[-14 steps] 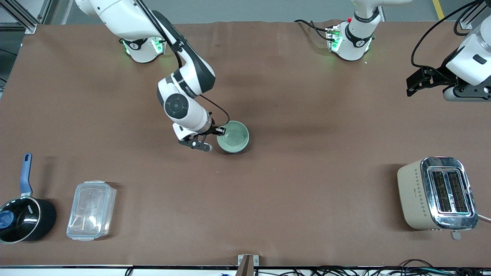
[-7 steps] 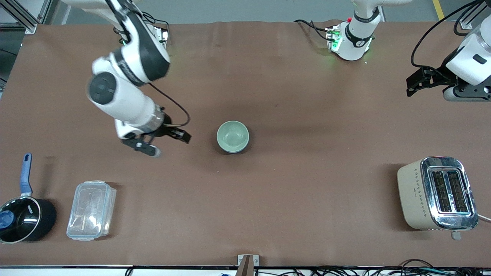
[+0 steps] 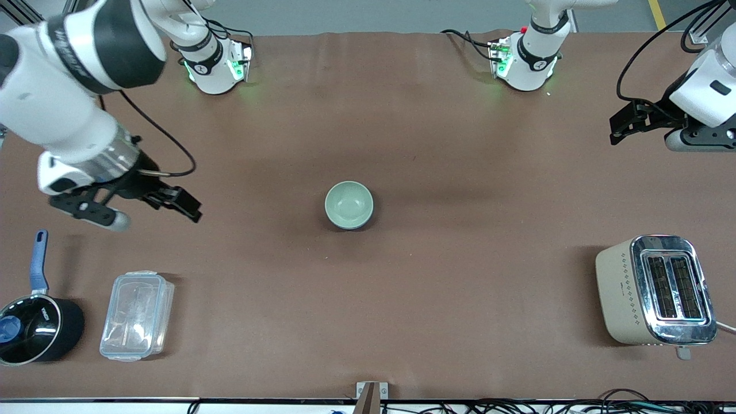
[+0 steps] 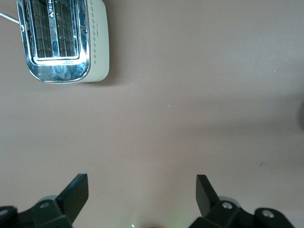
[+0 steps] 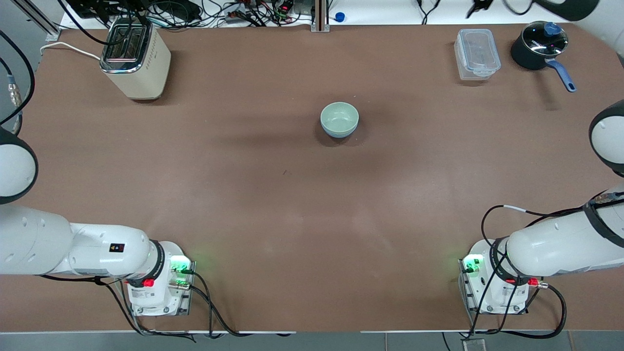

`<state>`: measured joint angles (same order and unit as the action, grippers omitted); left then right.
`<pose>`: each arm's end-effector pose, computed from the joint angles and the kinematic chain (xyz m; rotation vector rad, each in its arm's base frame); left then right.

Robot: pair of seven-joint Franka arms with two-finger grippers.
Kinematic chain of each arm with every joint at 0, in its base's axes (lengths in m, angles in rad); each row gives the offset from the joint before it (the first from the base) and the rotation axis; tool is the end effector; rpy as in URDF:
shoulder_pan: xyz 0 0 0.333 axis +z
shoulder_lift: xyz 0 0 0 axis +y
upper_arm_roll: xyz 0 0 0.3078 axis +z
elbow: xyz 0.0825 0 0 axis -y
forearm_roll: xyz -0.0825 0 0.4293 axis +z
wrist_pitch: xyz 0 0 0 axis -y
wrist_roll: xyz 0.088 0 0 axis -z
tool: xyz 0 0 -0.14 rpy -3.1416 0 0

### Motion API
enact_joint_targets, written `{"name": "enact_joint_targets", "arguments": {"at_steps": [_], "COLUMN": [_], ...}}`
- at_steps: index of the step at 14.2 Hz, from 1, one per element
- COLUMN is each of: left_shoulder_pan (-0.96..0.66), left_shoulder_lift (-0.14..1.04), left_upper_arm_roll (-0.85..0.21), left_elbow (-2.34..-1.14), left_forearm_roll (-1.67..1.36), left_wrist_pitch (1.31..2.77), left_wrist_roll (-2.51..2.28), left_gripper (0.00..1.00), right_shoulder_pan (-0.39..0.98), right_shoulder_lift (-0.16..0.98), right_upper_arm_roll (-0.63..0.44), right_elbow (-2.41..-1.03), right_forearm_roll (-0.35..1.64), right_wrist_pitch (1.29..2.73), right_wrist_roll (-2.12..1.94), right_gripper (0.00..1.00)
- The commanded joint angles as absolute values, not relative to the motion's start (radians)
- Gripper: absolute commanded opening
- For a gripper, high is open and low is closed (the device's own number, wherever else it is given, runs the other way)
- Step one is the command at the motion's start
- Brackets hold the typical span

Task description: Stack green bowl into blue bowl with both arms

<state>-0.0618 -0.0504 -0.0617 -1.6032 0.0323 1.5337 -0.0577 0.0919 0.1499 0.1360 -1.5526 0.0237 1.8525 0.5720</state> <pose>0.5760 -0.0676 0.5932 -3.1029 0.1006 0.0247 0.6548 0.1495 0.5261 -2.9902 0.5318 -0.1865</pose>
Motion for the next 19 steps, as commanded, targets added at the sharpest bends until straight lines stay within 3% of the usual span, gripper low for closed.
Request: {"name": "enact_joint_targets", "arguments": {"at_steps": [1, 6, 19], "left_shoulder_pan": [-0.063, -0.067, -0.063], "left_shoulder_lift": [-0.040, -0.037, -0.037], "left_upper_arm_roll": [-0.060, -0.060, -0.060], "left_elbow": [-1.575, -1.574, -1.562], "left_forearm_roll": [0.018, 0.026, 0.029], "left_wrist_pitch": [1.532, 1.532, 1.531], "left_wrist_roll": [-0.034, -0.028, -0.025], "left_gripper": [1.00, 1.00, 1.00], "right_shoulder_pan": [0.031, 0.002, 0.011], "right_shoulder_lift": [0.054, -0.080, 0.001], "right_upper_arm_roll": [0.155, 0.153, 0.006], "right_elbow": [-1.554, -1.585, -1.522], "right_forearm_roll": [-0.008, -0.014, -0.026], "right_wrist_pitch": [1.734, 1.556, 1.555], "right_wrist_roll": [0.487, 0.368, 0.138], "right_gripper": [1.00, 1.00, 1.00]}}
